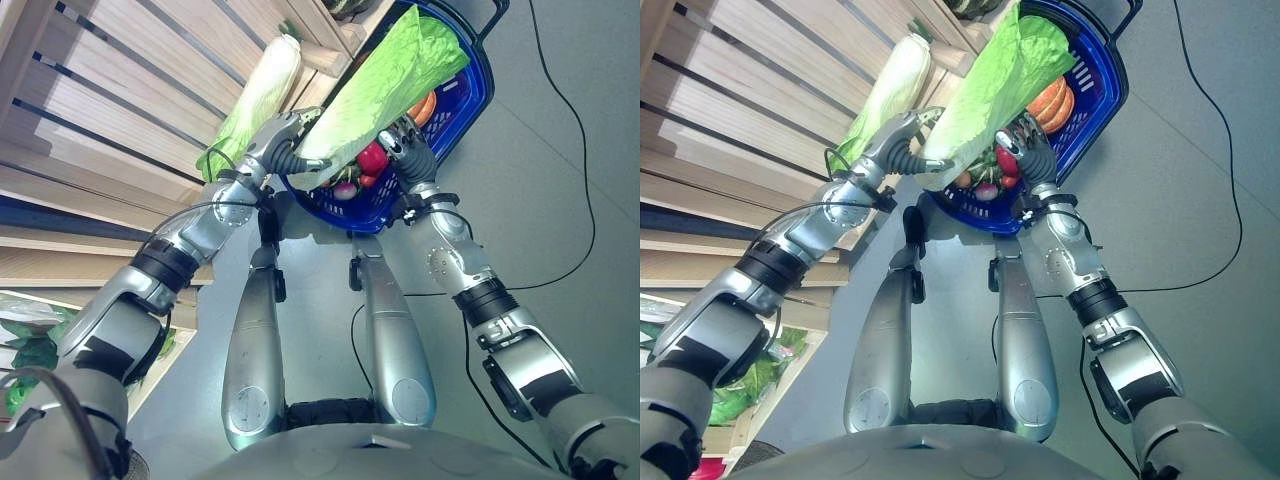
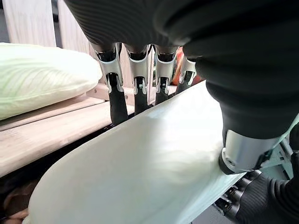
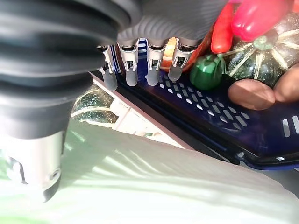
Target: Pick up fruits and vegetables into the basket
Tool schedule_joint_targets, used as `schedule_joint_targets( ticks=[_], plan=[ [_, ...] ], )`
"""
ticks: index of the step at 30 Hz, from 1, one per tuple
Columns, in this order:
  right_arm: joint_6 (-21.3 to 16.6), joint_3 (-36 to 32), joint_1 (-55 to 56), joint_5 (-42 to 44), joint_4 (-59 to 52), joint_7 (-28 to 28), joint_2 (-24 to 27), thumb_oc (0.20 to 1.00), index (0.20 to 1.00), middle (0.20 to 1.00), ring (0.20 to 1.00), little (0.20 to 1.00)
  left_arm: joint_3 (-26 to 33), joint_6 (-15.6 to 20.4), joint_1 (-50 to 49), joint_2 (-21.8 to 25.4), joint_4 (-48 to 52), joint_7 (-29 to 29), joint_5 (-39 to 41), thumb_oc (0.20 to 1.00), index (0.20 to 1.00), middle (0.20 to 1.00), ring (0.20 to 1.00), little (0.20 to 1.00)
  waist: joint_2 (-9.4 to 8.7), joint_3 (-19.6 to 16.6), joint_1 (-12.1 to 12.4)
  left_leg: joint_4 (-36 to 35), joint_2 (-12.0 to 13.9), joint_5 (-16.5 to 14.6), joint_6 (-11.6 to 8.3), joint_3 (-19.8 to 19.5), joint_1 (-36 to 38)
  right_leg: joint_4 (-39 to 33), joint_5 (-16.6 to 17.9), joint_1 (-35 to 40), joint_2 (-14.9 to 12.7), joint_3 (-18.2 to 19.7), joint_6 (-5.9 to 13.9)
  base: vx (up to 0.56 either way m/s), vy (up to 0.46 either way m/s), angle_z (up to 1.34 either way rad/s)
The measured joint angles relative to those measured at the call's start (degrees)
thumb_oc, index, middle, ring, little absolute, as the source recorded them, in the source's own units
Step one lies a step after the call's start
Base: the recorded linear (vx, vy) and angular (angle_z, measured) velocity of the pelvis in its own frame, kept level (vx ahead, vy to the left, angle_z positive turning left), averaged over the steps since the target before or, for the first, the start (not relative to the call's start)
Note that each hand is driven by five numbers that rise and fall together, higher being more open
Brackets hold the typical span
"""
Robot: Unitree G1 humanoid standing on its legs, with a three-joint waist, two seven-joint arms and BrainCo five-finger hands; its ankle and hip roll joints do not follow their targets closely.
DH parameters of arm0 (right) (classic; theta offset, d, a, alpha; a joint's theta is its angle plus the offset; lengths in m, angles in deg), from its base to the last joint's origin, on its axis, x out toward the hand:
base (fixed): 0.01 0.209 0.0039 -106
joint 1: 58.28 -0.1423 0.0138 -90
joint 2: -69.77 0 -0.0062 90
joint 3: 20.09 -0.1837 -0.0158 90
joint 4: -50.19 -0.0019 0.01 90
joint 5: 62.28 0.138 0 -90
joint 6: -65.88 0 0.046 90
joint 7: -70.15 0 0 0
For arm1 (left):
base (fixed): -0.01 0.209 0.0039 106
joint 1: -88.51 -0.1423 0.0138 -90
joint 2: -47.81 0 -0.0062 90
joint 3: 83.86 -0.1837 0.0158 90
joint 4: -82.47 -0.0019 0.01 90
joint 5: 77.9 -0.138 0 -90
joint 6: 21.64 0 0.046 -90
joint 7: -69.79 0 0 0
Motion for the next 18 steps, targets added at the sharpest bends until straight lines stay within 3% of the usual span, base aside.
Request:
schedule_joint_targets(
  ticks=[18],
  plan=[
    [0.58,1.26,0.09,2.18,-2.14,1.44,0.07,1.0,1.0,1.0,1.0,1.0,-1.75,0.1,0.2,0.08,0.17,-6.38,1.04,0.2,0.2,0.2,0.2,0.2,-0.08,0.04,-0.33,-0.1,0.0,-0.01,0.01,-0.14,-0.14,-0.19,-0.01,0.0,-0.01,-0.16,0.02,0.0,0.0,0.0]
  ],
)
